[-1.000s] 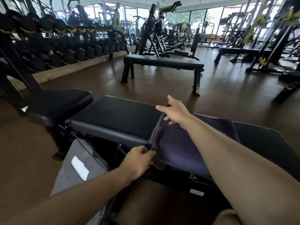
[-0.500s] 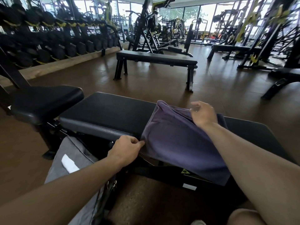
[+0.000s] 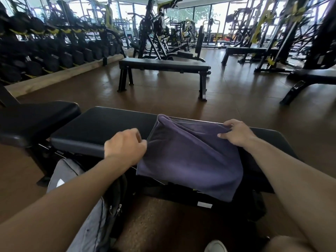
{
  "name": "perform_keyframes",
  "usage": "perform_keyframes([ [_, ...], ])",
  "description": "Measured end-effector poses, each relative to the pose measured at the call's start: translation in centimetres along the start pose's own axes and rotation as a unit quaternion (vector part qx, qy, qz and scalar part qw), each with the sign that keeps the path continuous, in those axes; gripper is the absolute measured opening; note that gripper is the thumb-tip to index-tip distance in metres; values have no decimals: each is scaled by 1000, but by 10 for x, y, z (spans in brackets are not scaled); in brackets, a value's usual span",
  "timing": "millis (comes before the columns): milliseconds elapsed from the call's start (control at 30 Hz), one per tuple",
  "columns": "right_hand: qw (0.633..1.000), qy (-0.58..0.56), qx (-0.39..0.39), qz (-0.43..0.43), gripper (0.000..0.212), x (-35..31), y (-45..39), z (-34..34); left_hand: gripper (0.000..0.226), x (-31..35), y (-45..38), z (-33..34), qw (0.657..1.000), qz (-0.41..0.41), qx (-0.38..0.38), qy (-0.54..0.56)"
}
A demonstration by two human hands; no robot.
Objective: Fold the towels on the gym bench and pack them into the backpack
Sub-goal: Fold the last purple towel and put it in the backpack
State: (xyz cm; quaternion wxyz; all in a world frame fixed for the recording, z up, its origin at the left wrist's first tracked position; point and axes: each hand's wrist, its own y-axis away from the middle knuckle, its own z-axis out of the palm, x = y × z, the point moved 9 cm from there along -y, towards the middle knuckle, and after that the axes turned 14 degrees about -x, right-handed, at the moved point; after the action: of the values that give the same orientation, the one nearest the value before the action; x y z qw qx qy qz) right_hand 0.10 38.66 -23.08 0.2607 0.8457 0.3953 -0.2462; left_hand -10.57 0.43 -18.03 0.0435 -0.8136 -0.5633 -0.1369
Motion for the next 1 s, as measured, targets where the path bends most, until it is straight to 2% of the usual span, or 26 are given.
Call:
perform_keyframes([
  [100,997,-64,-39,-20,29,-3,10,8,54,14,-24,25,1000,22,-17,-11],
  [133,996,-70,-43,-26,25,-2,13,9,61,14,-31,32,999,19,-26,-14],
  [233,995,-70,-68,-33,35,2,26,11,68,16,-48,40,999,-3,-28,22],
  [333,993,-69,-93,-12,47,17,37,9,59,31,-51,45,997,1,-48,58],
  [500,992,-121,-18,-1,27,32,46,-3,23,47,-49,50,979,32,-160,120],
  [567,986,-167,-5,-23,23,29,49,-4,18,43,-45,50,954,35,-225,197],
  [667,971,-229,-39,-63,22,13,57,1,27,35,-29,67,895,27,-337,290],
  [833,898,-406,-91,-142,25,-18,73,-1,46,23,-30,75,839,-13,-299,455],
  [933,855,-474,-125,-169,16,-29,82,-7,42,29,-22,79,803,-9,-347,485],
  [1000,842,-491,-131,-182,17,-33,86,-10,37,36,-20,76,768,13,-364,528],
])
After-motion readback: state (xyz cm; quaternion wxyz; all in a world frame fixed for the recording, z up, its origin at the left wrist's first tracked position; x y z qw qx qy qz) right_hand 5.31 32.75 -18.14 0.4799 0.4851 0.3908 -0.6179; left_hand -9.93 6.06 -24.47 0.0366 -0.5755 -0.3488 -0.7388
